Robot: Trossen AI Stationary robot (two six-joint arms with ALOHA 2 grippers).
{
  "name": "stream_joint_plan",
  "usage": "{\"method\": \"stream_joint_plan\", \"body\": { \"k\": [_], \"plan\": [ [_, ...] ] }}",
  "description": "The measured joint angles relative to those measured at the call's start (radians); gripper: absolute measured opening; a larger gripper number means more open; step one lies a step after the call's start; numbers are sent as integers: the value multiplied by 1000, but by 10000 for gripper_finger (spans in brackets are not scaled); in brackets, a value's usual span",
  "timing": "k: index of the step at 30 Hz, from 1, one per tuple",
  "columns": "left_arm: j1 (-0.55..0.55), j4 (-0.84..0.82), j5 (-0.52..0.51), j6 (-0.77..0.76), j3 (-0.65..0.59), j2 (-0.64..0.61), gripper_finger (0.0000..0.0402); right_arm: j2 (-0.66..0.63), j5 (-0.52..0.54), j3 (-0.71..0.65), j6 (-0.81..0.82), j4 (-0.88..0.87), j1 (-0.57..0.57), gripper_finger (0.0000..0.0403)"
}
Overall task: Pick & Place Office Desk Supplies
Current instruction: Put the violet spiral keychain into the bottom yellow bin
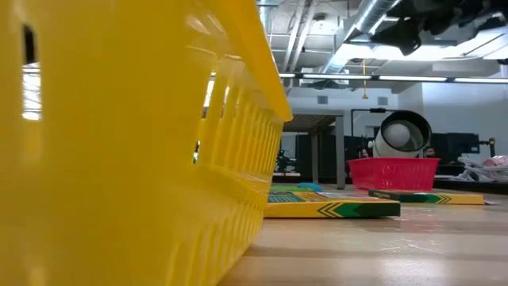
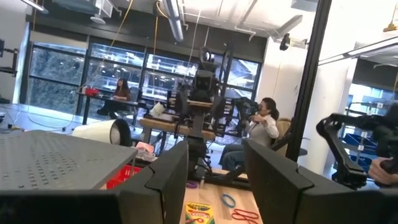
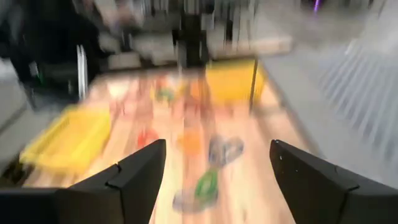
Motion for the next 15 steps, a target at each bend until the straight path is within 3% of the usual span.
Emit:
{"method": "stream_joint_plan", "body": {
  "k": [8, 15],
  "plan": [
    [0, -2, 51, 0, 0, 0, 155, 314, 0, 223, 120, -424, 43, 283],
    [0, -2, 77, -8, 0, 0, 155, 459, 4, 290, 283, -752, 79, 283]
  ]
}}
